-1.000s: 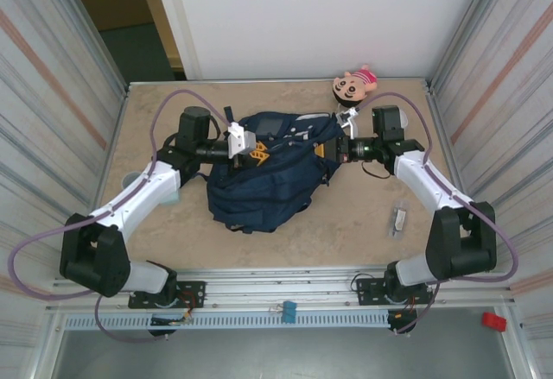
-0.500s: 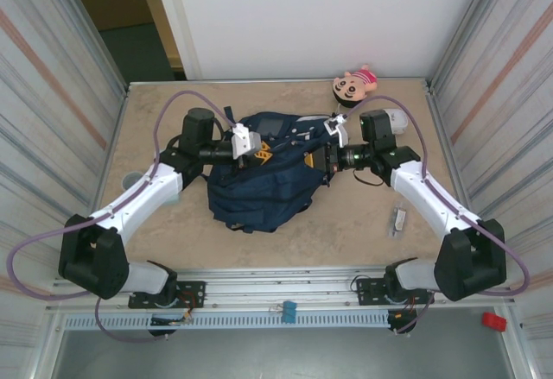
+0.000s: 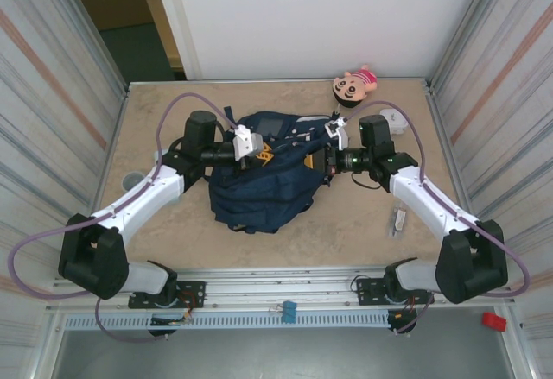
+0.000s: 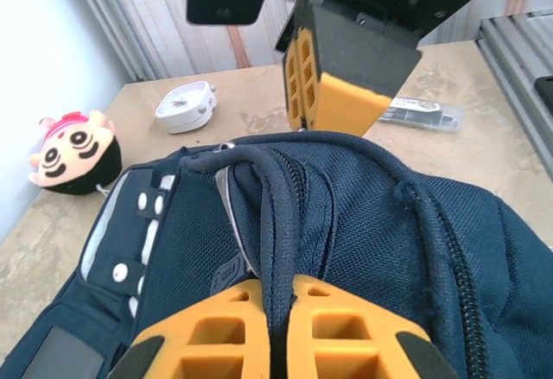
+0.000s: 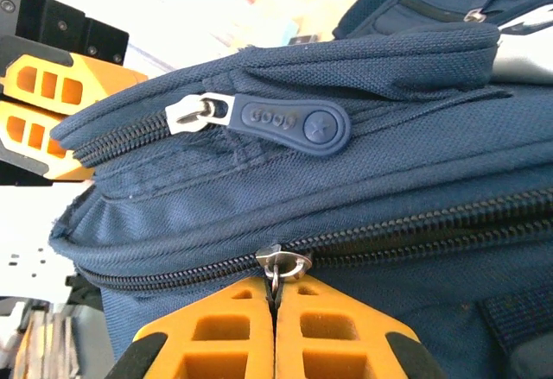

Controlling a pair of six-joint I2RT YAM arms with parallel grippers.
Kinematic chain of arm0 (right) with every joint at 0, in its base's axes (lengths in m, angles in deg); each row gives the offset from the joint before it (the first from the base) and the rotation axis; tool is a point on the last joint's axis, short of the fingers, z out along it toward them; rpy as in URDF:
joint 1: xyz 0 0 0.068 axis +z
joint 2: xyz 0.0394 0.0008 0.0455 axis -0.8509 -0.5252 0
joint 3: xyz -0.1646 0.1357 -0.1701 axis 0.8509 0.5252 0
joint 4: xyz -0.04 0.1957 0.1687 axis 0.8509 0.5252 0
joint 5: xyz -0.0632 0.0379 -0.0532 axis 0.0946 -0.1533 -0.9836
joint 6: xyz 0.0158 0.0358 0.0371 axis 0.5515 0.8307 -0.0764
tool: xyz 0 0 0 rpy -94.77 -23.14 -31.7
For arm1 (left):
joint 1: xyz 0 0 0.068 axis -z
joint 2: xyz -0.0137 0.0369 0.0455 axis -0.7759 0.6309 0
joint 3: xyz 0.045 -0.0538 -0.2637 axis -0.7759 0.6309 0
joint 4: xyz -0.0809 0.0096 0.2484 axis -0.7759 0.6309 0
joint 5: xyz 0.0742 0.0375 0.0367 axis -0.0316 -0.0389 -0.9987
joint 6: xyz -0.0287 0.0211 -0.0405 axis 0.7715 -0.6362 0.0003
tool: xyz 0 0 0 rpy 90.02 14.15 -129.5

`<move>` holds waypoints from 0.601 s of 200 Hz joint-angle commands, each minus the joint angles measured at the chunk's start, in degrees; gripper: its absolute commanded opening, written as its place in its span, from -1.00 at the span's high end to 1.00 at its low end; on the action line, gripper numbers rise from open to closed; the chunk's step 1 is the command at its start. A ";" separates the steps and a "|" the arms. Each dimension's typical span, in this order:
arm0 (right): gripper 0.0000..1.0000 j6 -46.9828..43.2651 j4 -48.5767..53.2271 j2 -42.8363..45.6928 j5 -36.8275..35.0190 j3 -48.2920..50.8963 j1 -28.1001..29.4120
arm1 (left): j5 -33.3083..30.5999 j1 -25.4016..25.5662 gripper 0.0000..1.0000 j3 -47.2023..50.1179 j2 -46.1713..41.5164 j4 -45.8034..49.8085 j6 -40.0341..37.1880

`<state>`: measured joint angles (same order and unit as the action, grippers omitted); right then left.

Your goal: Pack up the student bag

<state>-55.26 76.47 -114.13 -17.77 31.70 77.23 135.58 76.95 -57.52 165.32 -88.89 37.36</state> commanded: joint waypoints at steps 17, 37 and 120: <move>1.00 -2.60 10.27 3.87 -4.48 -4.01 0.46 | -16.13 2.33 1.00 -1.79 0.14 -3.61 1.21; 1.00 -2.37 13.21 3.68 -4.04 -6.32 2.80 | -22.80 3.72 1.00 -2.31 1.26 -4.04 2.49; 1.00 13.63 10.04 1.74 -4.84 -6.79 13.13 | -37.78 10.97 1.00 -6.15 7.51 -7.72 13.16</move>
<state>-48.55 89.21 -112.86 -26.34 25.12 86.48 108.65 88.12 -60.93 170.87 -91.10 44.51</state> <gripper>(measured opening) 0.048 0.083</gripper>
